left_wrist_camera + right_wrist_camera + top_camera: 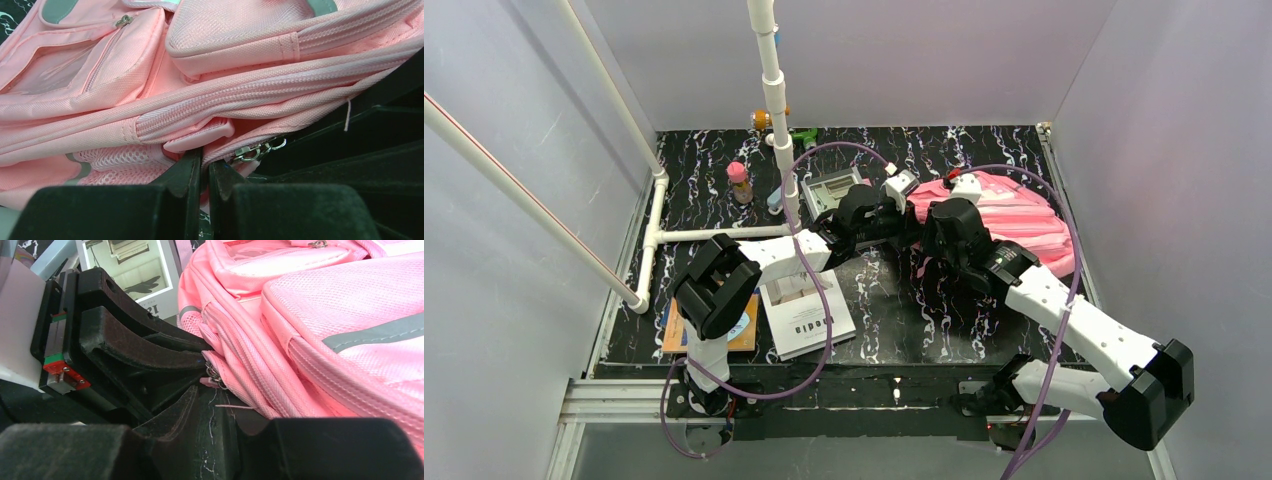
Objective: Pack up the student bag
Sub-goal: Unzip the student bag at the center of the board.
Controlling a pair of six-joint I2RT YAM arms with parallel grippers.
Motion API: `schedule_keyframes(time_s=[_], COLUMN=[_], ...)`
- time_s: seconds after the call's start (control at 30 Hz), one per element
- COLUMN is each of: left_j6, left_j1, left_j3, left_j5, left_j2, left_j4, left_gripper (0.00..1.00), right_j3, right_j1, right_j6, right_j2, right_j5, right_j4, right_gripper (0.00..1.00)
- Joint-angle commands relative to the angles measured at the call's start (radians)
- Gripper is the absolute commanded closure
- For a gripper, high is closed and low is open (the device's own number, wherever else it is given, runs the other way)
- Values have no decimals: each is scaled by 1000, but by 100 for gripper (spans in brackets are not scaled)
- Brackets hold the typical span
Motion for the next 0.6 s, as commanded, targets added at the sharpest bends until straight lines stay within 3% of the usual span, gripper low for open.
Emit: schedule_keyframes(time_s=[0.0, 0.2, 0.4, 0.57], left_j6=[-96, -100, -107, -109], left_j1=[-11, -11, -11, -11], left_j3=[31, 31, 26, 22], left_j5=[140, 141, 141, 134], left_j2=[-81, -81, -81, -85], left_j4=[8, 7, 7, 8], left_gripper=[100, 100, 100, 100], right_j3=[-24, -33, -35, 6], right_j1=[-29, -30, -30, -29], right_j6=[-21, 16, 189, 234], right_j2=[9, -1, 15, 58], right_j5=[226, 298, 413, 483], right_j4=[-11, -20, -38, -98], right_gripper=[67, 63, 56, 57])
